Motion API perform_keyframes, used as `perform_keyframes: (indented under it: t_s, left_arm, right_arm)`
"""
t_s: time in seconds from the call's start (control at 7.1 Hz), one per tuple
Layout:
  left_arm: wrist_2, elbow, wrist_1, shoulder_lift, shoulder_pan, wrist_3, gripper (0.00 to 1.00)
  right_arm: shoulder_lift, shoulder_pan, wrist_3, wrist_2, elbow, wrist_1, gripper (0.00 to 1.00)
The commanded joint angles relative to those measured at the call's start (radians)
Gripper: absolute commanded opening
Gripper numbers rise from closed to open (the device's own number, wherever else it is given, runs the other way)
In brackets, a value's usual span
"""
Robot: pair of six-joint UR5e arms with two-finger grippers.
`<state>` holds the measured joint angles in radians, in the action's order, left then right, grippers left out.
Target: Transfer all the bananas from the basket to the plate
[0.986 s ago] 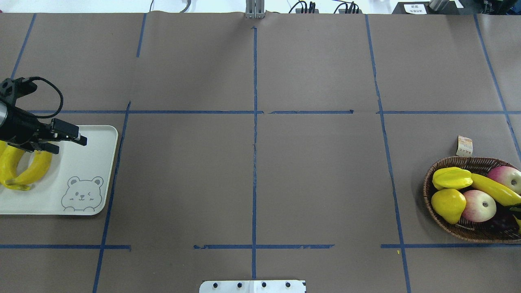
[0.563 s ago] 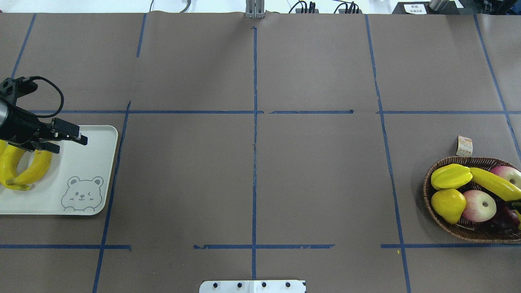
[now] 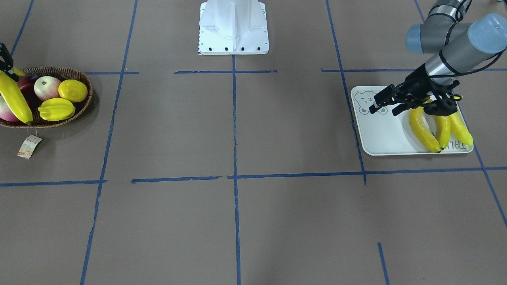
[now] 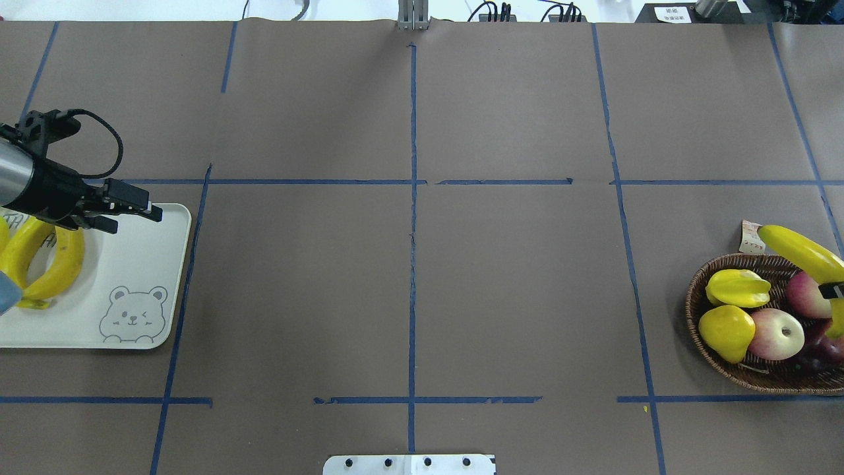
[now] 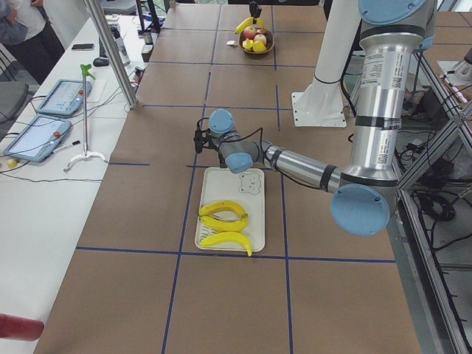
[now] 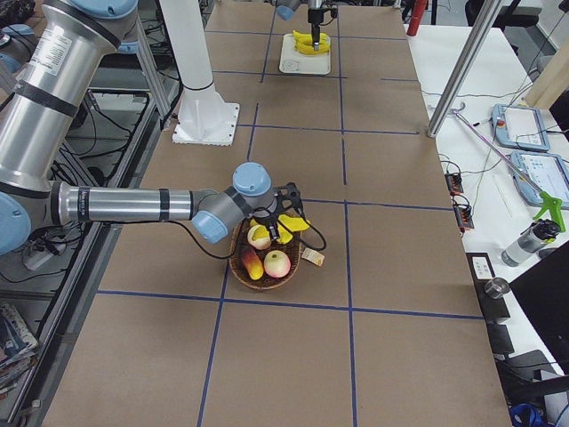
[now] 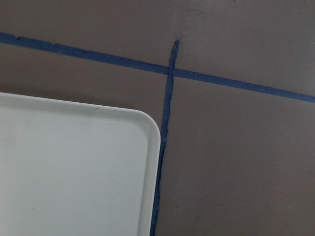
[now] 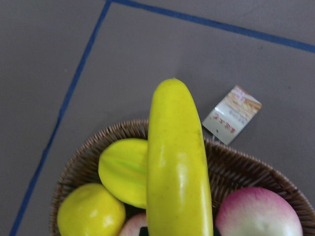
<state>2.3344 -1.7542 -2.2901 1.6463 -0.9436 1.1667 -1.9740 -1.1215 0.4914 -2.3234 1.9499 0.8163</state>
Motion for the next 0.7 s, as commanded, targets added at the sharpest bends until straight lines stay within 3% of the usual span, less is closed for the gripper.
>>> perform_keyframes:
  t_s: [0.0, 0.28, 0.56]
  left_arm:
    - [-0.006, -0.046, -0.003, 0.046, 0.023, 0.037, 1.0]
    - [-0.009, -0.08, -0.005, 0.158, 0.107, 0.114, 1.0]
    - [-0.12, -0.079, 0.0, 0.24, 0.196, 0.252, 0.99]
  right_arm:
    - [0.11, 0.015, 0.211, -0.008, 0.0, -0.009, 0.05]
    - [0.189, 0.073, 0.319, 0.001, -0.002, -0.013, 0.06]
    - [0.28, 0.177, 0.49, 0.082, 0.003, -0.013, 0.06]
